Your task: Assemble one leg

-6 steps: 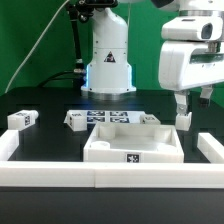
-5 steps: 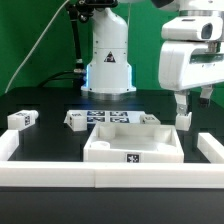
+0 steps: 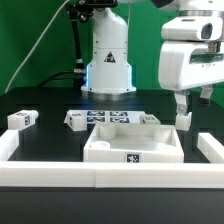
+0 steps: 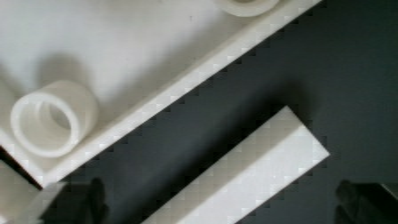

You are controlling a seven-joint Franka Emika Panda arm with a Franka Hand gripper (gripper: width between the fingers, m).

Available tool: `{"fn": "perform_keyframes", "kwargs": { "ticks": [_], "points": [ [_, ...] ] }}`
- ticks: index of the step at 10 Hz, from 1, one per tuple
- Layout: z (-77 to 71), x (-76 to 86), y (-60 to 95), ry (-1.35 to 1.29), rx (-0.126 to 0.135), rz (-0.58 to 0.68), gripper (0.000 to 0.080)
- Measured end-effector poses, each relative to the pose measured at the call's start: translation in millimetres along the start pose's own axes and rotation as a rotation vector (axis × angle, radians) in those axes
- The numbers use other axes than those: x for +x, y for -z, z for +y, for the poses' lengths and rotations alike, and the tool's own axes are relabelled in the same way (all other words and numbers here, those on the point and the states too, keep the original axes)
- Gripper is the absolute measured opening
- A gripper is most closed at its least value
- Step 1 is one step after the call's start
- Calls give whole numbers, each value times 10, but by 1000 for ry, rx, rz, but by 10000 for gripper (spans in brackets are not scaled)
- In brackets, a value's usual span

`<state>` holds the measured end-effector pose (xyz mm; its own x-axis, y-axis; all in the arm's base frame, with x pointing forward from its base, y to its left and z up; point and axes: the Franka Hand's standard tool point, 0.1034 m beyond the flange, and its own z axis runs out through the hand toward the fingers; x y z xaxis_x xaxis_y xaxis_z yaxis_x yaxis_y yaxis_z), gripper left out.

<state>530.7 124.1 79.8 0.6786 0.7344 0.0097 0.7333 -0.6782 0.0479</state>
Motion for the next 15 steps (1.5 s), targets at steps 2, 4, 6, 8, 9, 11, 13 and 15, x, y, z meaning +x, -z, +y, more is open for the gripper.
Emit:
{"fn": "perform_keyframes", "kwargs": {
  "ticks": [2, 4, 6, 8, 9, 11, 13, 15],
  "points": [
    [-1, -3, -3, 4, 0, 0, 650],
    [-48, -121, -100, 239, -22, 9, 650],
    [-27, -200, -116, 364, -10, -35, 650],
    [33, -271, -132, 364, -7, -39, 650],
    [23, -266, -135, 368, -6, -39, 650],
    [36, -274, -152, 413, -13, -28, 650],
    [59, -498, -273, 566, -9, -13, 650],
    [142, -687, -336, 683, -12, -1, 650]
  ]
}}
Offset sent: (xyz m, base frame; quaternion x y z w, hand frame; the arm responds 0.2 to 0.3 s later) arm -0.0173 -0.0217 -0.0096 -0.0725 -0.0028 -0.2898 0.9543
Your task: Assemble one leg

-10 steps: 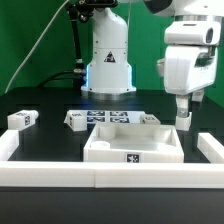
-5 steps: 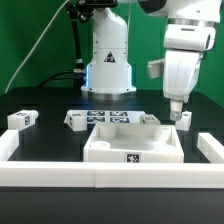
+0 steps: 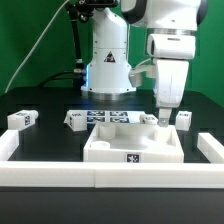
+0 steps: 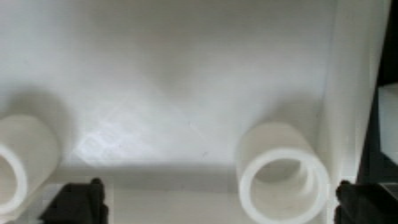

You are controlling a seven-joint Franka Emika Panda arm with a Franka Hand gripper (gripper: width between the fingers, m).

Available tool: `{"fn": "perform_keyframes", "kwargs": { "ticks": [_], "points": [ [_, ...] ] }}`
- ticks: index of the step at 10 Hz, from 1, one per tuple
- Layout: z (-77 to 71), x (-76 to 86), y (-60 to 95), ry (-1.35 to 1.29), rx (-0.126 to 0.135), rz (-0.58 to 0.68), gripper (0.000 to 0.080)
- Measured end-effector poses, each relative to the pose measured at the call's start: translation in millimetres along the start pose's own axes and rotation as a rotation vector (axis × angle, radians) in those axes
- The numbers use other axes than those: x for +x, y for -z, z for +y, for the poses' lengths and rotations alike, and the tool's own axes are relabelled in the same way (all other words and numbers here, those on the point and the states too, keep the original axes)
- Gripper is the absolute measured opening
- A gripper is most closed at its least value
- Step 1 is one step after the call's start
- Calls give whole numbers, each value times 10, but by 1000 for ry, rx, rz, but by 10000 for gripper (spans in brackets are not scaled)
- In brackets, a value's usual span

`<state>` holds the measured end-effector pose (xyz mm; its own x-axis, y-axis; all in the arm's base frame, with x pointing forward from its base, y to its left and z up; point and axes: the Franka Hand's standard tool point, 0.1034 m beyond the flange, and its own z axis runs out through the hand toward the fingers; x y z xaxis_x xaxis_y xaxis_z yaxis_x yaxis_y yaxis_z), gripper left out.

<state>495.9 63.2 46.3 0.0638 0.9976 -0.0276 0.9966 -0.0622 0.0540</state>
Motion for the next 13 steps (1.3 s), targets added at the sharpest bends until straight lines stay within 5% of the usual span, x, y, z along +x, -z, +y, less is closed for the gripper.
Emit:
{"fn": "perform_keyframes", "kwargs": {
  "ticks": [5, 8, 13],
  "points": [
    [-43, -50, -40, -1, 4, 4, 650],
    [-253, -174, -173, -17, -14, 31, 649],
    [-315, -337, -292, -52, 12, 28, 649]
  ]
}}
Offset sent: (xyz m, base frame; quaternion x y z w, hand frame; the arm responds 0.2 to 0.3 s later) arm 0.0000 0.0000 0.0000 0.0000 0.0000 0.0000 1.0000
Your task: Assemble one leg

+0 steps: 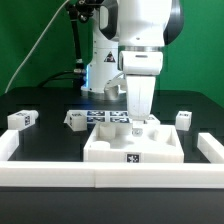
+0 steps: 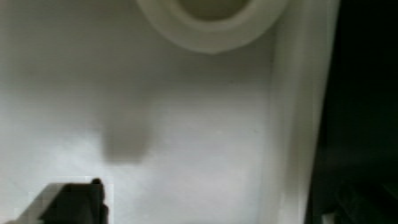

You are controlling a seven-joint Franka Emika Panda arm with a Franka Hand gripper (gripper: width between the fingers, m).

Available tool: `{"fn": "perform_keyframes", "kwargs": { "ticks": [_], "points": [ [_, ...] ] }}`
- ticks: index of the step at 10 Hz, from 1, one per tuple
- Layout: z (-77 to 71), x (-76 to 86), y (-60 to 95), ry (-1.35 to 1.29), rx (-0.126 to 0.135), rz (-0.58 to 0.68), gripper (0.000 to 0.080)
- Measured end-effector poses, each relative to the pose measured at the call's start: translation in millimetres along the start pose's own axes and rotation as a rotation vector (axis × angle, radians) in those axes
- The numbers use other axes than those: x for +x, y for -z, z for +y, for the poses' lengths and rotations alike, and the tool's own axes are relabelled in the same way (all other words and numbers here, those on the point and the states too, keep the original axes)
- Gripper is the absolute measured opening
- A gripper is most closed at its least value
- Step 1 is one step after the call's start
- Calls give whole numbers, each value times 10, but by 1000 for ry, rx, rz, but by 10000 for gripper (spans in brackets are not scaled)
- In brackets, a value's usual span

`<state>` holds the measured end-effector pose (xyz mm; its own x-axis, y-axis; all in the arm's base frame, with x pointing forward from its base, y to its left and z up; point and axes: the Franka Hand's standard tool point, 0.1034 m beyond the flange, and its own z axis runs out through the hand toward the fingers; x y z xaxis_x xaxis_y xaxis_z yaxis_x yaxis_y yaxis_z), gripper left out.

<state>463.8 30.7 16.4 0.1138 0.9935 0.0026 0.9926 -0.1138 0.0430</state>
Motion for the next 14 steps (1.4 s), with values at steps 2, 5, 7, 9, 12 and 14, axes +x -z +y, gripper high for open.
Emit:
{"fn": "perform_keyframes", "kwargs": {
  "ticks": [2, 5, 7, 9, 12, 14],
  "points": [
    [-66, 49, -84, -10, 7, 7, 649],
    [-87, 100, -92, -32, 7, 8, 640],
    [-87, 99, -92, -33, 7, 8, 482],
    [-87, 99, -93, -33, 7, 8, 92],
    [-89, 98, -94, -33, 8, 7, 58],
    [-89, 98, -94, -33, 8, 7, 58]
  ]
}}
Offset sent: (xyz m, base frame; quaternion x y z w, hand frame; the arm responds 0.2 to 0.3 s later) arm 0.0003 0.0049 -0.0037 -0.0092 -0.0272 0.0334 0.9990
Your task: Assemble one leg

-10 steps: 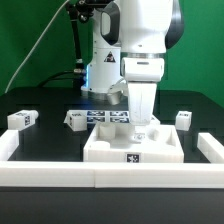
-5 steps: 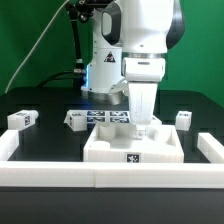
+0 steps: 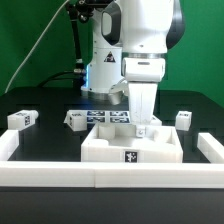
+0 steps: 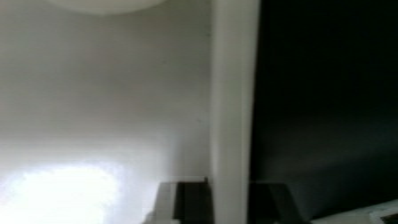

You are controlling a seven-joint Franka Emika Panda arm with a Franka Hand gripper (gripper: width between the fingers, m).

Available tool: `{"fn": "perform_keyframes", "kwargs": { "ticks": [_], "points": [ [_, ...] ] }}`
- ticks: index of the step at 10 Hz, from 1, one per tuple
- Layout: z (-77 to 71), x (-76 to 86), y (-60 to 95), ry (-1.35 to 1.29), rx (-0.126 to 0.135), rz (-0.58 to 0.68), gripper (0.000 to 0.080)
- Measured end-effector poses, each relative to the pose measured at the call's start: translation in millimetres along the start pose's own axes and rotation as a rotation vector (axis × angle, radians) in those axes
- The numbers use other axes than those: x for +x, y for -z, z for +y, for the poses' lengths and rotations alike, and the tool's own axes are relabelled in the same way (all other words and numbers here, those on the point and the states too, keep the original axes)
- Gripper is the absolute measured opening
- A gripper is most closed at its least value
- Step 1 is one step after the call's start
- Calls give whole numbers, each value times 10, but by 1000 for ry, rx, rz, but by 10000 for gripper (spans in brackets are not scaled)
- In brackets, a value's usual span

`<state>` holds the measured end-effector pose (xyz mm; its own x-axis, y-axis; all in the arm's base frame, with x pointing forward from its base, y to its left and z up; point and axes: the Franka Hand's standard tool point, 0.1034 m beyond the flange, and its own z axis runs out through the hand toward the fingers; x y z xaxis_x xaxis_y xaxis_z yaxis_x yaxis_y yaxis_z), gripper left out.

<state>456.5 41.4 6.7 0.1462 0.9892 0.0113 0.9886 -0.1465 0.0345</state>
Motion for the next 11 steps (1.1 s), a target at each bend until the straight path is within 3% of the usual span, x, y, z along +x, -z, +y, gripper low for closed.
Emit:
{"fn": "perform_keyframes", "kwargs": {
  "ticks": [3, 5, 6, 11],
  "points": [
    [3, -3, 0, 0, 3, -2, 58],
    [75, 45, 28, 77, 49, -41, 58],
    [118, 151, 19, 137, 80, -72, 58],
    [152, 192, 13, 141, 76, -71, 58]
  ]
}}
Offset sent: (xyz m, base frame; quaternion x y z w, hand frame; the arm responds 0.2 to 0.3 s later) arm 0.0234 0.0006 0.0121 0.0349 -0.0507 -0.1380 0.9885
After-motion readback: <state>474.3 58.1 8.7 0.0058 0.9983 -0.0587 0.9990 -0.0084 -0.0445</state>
